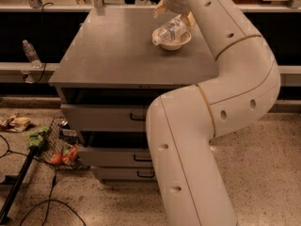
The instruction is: Pick blue plastic bottle from paper bowl and place on counter
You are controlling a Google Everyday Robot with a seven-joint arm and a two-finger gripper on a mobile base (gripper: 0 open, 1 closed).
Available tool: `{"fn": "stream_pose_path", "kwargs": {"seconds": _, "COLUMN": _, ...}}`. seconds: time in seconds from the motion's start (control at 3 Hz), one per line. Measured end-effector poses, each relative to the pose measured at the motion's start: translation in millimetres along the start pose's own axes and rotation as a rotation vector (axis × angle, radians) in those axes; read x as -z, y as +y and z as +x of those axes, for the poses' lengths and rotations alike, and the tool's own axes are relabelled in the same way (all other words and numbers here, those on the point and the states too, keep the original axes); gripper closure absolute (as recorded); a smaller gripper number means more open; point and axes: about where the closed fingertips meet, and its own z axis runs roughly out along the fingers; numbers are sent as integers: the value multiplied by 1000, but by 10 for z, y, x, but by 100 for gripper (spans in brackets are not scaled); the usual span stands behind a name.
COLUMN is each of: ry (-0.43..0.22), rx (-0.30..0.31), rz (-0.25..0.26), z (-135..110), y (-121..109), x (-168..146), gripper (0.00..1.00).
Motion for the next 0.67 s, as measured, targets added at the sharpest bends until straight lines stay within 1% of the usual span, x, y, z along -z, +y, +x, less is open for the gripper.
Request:
{"fn": "stream_pose_path", "kwargs": {"seconds": 0.33, "ry": -3, "rx": 13, "rz": 13, "z": 20, "y": 37, "x": -72, "gripper": 3}}
{"fn": "stream_pose_path", "kwargs": {"seconds": 0.67, "ry": 5, "rx": 18, "rz": 32, "z": 67, "y": 44, "x": -225, "gripper": 15}}
